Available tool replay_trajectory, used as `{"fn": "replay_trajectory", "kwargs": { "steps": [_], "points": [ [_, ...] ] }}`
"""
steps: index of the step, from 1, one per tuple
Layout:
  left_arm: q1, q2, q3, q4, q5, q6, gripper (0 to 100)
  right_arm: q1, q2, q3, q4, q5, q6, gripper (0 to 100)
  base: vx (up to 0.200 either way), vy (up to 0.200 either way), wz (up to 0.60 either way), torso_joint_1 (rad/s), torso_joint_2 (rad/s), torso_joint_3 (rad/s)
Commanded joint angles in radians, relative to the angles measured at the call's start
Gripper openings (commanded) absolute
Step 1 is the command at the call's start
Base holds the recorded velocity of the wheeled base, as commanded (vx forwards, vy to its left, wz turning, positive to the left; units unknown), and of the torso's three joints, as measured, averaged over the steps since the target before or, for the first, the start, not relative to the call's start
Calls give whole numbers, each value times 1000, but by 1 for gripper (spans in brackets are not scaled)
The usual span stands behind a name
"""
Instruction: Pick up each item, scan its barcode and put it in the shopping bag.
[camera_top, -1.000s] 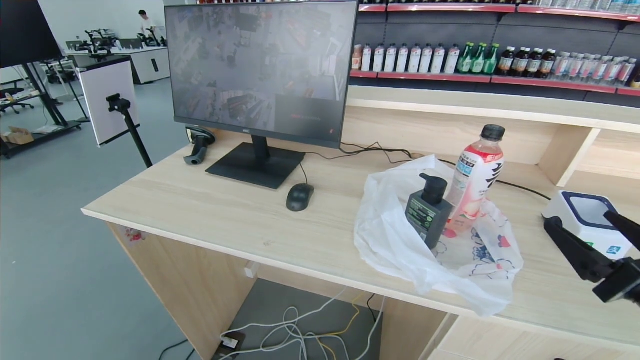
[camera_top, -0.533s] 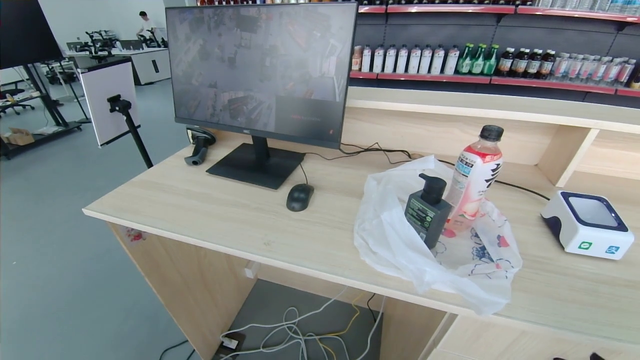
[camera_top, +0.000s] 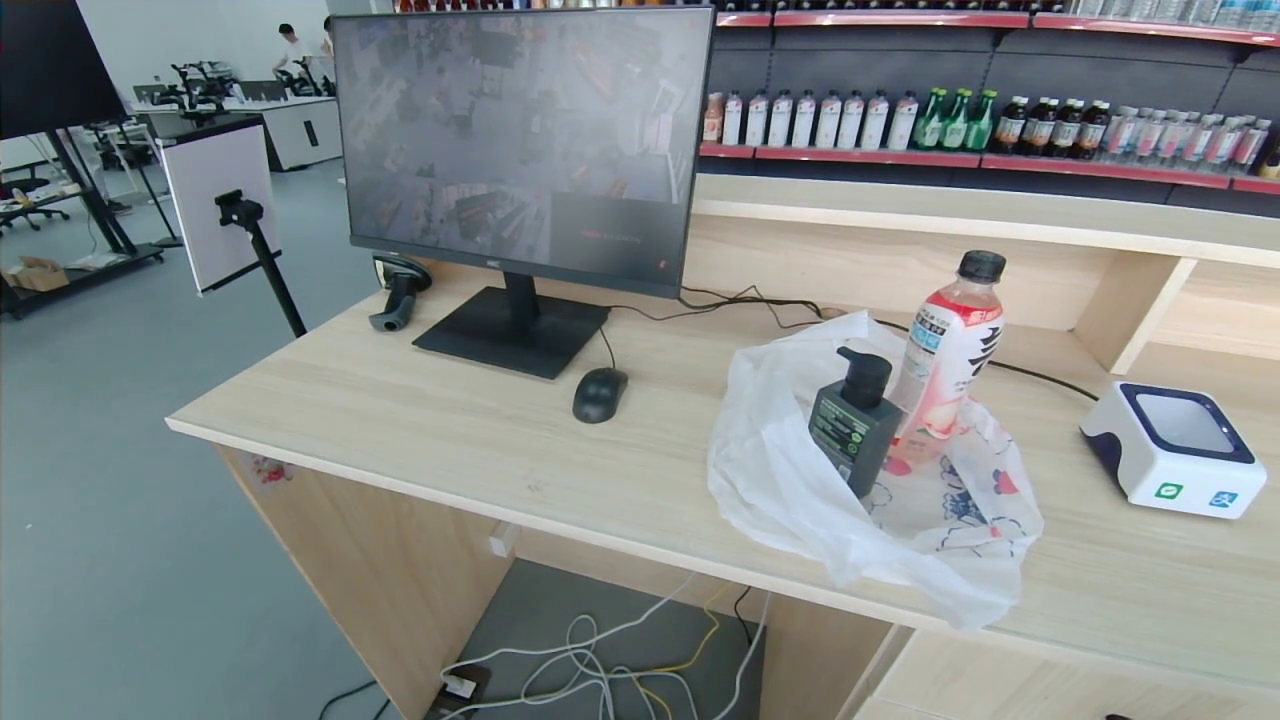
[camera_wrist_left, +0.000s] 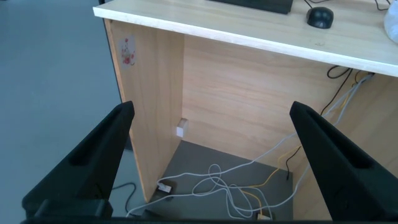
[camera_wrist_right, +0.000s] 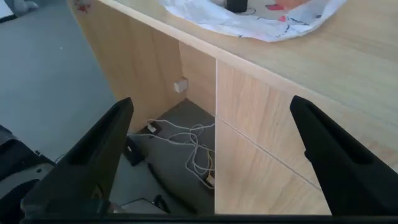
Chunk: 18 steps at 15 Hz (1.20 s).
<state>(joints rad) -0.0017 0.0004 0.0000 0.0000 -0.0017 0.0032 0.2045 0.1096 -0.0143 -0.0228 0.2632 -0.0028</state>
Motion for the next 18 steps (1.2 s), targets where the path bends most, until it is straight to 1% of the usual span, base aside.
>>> {"fn": "replay_trajectory", "kwargs": {
  "steps": [1,2,3,6,7,8,9,10,11,15,17,18],
  "points": [
    [0,0,0,0,0,0,100,-152,30,-3,-3,-101,49,100,0,0,0,0,0,0],
    [0,0,0,0,0,0,100,-220,12,-3,-3,-88,30,100,0,0,0,0,0,0],
    [0,0,0,0,0,0,100,-247,13,-3,0,-70,12,100,0,0,0,0,0,0],
    [0,0,0,0,0,1,100,-280,-22,-1,-2,-75,-46,100,0,0,0,0,0,0],
    [0,0,0,0,0,0,100,-280,-22,0,-5,-136,-52,100,0,0,0,0,0,0],
    [0,0,0,0,0,0,100,-281,-22,0,-5,-148,-54,100,0,0,0,0,0,0],
    [0,0,0,0,0,0,100,-281,-22,0,-3,-122,-65,100,0,0,0,0,0,0],
    [0,0,0,0,0,0,100,-280,-22,2,-3,-65,-65,100,0,0,0,0,0,0],
    [0,0,0,0,0,-2,100,-280,-22,5,-6,-22,-65,100,-200,0,0,7,7,-2],
    [0,0,0,0,0,-5,100,-280,-22,4,0,-10,-92,100,-200,0,0,7,4,1],
    [0,0,0,0,0,-3,100,-278,-22,7,-2,42,-92,100,-200,0,-600,-5,-2,5],
    [0,0,0,0,0,-3,100,-280,-22,7,-2,47,-94,100,-200,0,-600,2,2,2]
  ]
}}
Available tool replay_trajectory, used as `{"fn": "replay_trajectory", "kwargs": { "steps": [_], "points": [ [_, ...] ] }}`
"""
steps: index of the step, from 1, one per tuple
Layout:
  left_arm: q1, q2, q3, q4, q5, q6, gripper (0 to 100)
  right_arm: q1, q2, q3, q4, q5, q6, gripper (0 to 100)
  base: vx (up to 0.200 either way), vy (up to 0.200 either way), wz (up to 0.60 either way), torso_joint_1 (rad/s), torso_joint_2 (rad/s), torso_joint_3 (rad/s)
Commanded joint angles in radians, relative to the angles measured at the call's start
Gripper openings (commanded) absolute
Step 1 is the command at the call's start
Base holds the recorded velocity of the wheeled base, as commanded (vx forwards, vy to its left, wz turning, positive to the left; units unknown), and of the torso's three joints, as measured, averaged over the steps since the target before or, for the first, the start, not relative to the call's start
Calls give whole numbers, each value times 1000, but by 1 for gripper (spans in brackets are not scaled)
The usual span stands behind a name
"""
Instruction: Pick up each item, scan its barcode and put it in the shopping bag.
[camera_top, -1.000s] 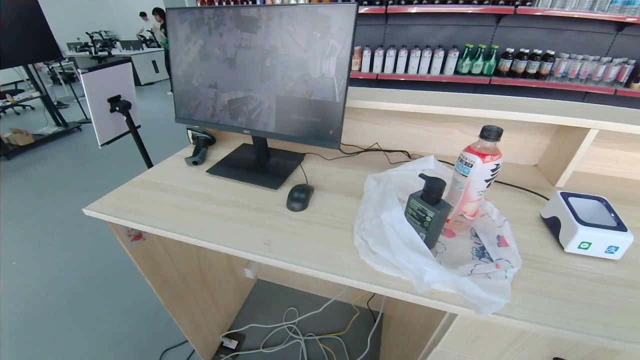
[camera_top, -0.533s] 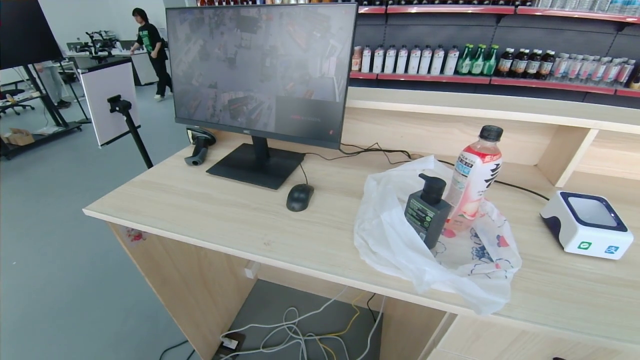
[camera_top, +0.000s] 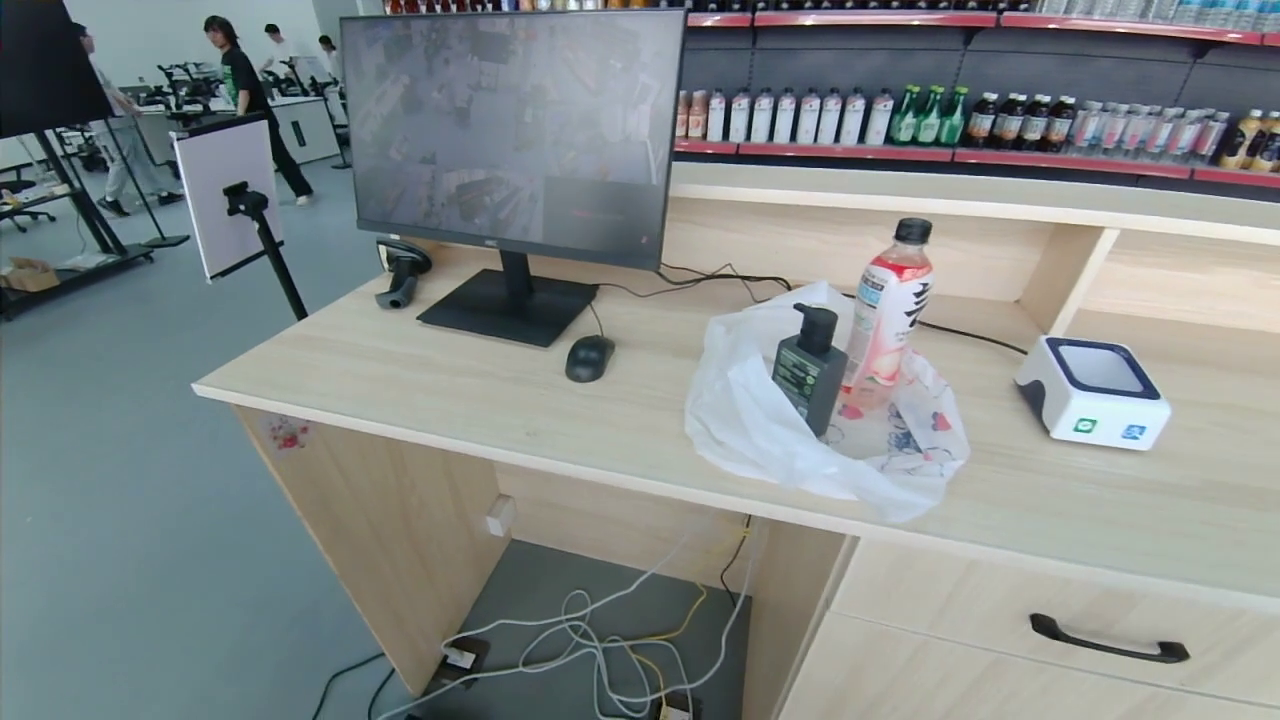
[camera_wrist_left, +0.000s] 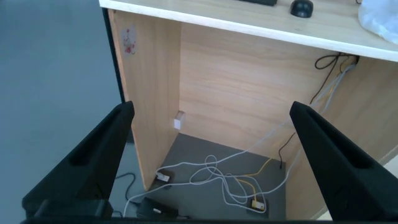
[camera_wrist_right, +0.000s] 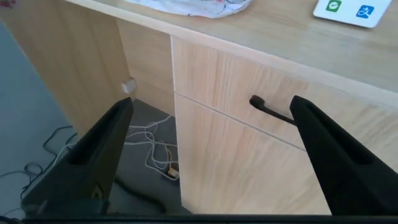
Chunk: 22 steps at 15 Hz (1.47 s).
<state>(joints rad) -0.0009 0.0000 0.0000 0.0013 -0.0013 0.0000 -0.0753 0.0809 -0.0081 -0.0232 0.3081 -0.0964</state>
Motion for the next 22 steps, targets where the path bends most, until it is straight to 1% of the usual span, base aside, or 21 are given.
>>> {"fn": "replay_trajectory", "kwargs": {
  "steps": [1,3,4,18,19,20,22],
  "points": [
    [-1,0,0,-1,0,0,100,0,7,0,-1,2,0,100,0,0,-600,7,2,2],
    [-1,0,0,-1,0,0,100,0,7,2,-3,2,0,100,0,0,-600,-12,-2,2],
    [-1,0,0,-1,0,0,100,0,7,2,-3,2,0,100,0,0,0,0,0,0],
    [-1,0,0,-1,0,0,100,0,7,2,-3,0,-2,100,0,-200,0,4,3,3],
    [-1,0,0,-1,0,8,100,0,7,2,-3,-1,0,100,0,-200,0,2,2,2],
    [-1,0,0,-1,-2,15,100,0,7,2,-4,-3,3,100,0,0,0,0,0,0],
    [-1,0,0,0,-2,11,100,0,7,2,-4,-3,3,100,0,0,0,0,0,0]
  ]
}}
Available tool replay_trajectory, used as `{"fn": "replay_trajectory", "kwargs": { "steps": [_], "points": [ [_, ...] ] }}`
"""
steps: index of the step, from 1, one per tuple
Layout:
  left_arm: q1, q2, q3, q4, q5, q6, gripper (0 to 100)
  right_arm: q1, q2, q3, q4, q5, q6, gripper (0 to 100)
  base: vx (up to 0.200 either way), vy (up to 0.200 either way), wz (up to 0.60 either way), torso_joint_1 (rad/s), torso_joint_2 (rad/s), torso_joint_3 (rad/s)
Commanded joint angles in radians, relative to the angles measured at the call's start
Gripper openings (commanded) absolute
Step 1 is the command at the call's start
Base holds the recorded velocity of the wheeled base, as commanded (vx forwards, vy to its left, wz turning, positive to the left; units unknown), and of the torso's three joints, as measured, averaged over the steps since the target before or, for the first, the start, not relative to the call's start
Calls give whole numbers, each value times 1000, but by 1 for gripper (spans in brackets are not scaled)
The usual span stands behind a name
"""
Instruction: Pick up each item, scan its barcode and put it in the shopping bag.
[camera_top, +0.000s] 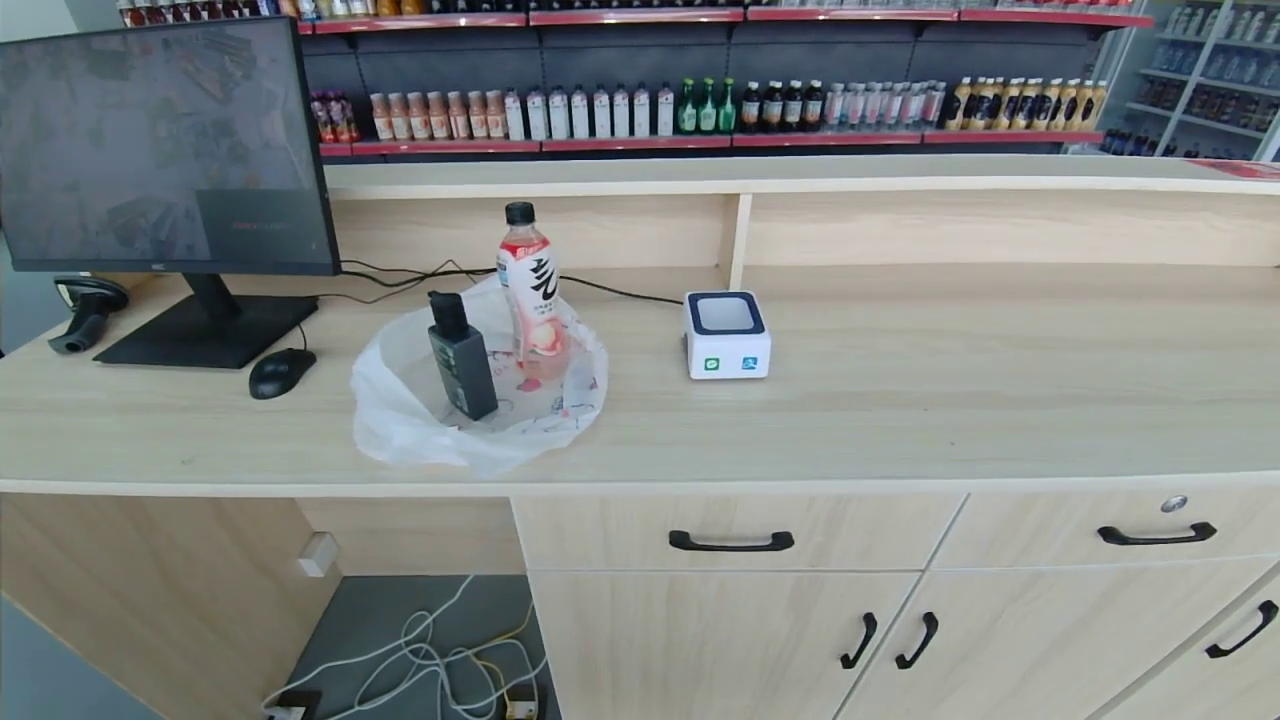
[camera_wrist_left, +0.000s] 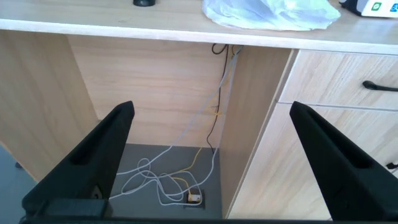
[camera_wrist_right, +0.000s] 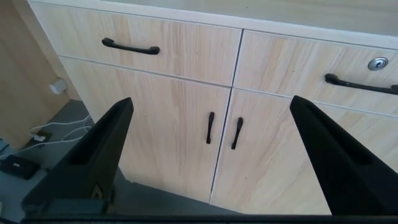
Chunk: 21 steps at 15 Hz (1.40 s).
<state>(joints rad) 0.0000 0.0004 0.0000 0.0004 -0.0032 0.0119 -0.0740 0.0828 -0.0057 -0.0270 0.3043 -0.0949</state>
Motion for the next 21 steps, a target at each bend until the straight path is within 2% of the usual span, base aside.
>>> {"fn": "replay_trajectory", "kwargs": {
  "steps": [1,4,15,21],
  "points": [
    [-2,0,0,1,0,-3,100,-1,5,0,-1,1,-3,100,-200,0,0,2,2,-7],
    [-2,0,0,1,2,-13,100,-1,5,0,-2,1,-5,100,-200,0,0,7,2,-1],
    [-2,0,0,1,2,-12,100,-1,5,0,-2,-2,-16,100,-200,0,0,-1,1,3],
    [-2,0,0,1,2,-7,100,-1,5,0,-2,-2,-32,100,0,0,0,0,0,0]
  ]
}}
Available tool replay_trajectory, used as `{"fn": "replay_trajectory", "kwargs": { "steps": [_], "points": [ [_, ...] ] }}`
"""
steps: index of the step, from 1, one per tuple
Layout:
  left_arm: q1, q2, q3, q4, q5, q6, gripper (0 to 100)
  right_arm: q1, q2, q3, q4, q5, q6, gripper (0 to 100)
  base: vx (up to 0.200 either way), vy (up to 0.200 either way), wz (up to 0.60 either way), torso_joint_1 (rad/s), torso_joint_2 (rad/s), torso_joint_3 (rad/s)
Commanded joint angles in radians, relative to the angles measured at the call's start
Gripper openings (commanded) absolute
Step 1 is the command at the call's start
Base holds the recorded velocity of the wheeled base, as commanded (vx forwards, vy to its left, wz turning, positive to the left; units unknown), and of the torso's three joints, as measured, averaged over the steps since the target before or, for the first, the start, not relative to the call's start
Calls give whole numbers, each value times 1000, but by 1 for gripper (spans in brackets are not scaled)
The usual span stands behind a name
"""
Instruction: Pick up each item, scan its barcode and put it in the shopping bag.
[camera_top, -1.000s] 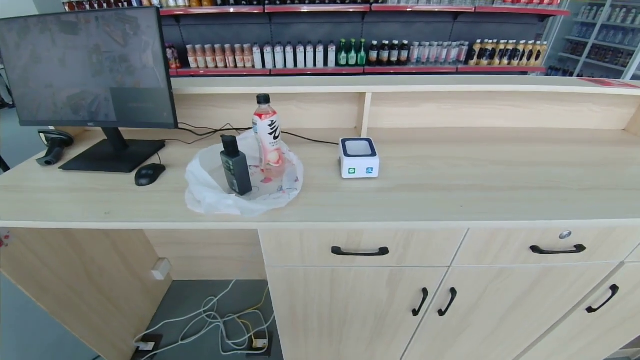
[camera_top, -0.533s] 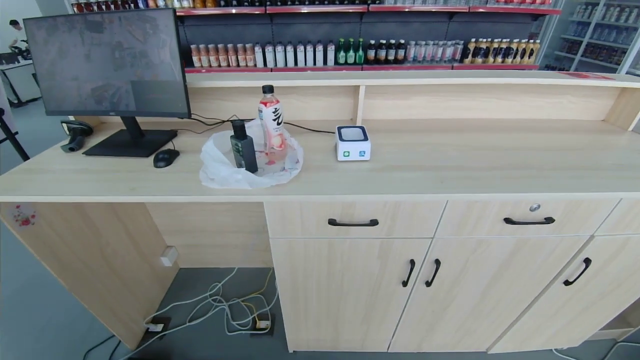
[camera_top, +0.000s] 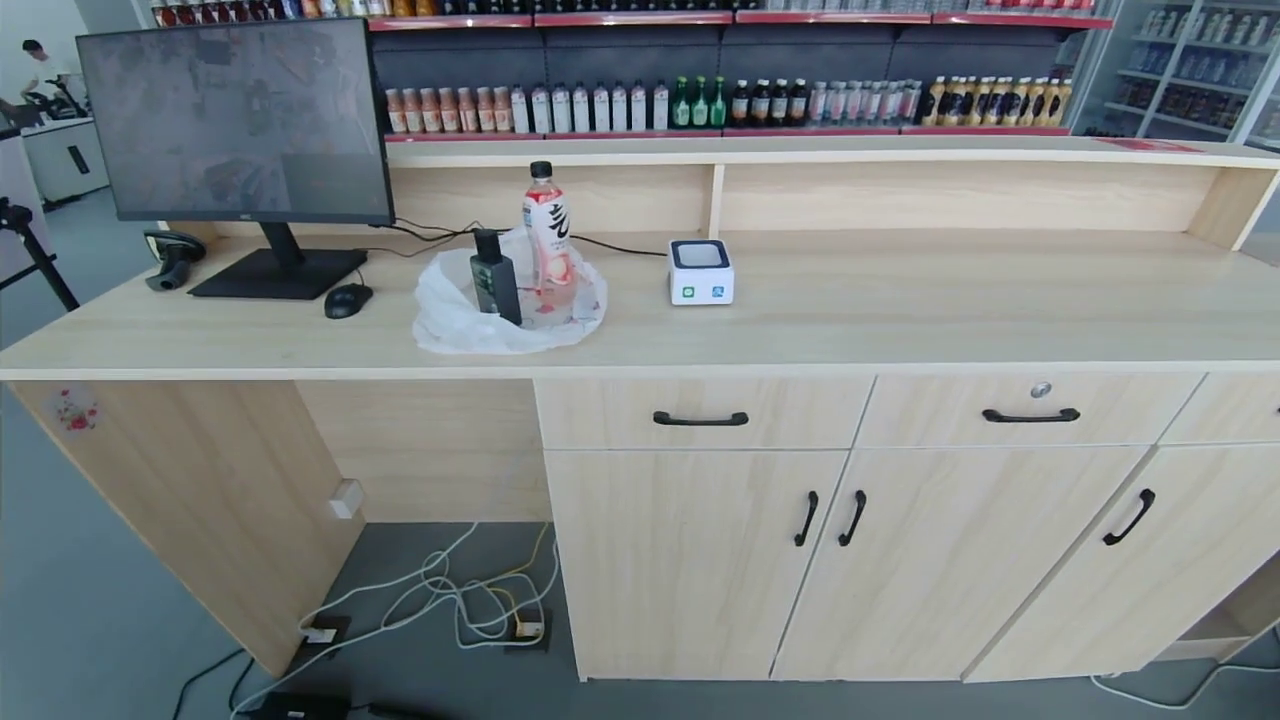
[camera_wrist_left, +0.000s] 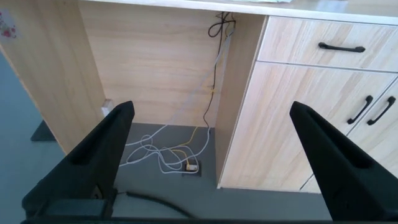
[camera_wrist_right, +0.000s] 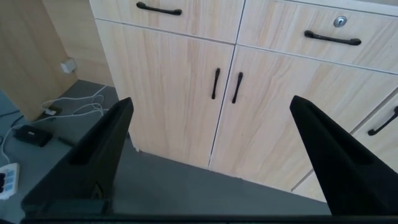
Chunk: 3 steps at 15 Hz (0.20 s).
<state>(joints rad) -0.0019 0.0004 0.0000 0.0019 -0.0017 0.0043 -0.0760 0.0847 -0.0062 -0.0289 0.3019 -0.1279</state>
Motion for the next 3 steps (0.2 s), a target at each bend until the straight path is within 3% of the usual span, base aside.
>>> {"fn": "replay_trajectory", "kwargs": {
  "steps": [1,3],
  "points": [
    [0,0,0,0,0,0,100,1,3,0,0,0,-1,100,0,0,0,0,0,0],
    [0,0,0,0,0,0,100,1,3,0,1,2,5,100,0,0,0,0,0,0]
  ]
}}
